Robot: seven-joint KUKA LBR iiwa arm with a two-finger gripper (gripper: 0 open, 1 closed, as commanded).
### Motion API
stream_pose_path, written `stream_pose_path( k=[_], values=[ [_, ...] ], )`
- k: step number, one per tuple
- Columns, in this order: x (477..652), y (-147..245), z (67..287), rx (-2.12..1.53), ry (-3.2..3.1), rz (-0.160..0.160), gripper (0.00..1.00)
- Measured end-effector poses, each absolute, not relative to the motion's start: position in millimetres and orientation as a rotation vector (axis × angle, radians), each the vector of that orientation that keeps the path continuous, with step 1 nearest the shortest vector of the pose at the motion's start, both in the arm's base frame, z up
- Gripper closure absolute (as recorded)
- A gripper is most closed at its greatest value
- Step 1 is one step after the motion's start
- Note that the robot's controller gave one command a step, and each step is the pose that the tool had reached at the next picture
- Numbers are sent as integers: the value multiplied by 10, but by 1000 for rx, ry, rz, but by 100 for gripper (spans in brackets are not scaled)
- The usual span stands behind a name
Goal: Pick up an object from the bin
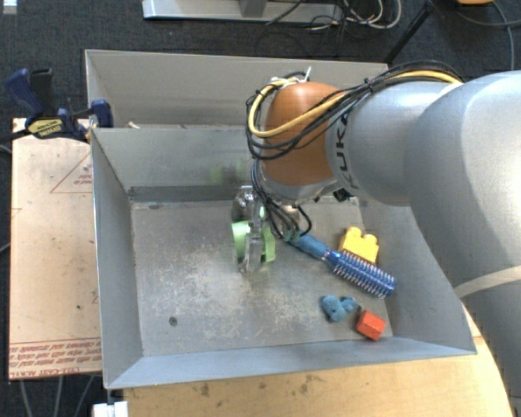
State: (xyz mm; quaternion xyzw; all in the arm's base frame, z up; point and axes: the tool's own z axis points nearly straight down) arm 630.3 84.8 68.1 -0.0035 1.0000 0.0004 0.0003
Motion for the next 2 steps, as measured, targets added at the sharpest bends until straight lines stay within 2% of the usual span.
stream_pose_path(
  k=[1, 2],
  values=[
    [6310, 852, 686, -9, 3139, 4, 0],
    [6318, 853, 695, -9, 3137, 4, 100]
  ],
)
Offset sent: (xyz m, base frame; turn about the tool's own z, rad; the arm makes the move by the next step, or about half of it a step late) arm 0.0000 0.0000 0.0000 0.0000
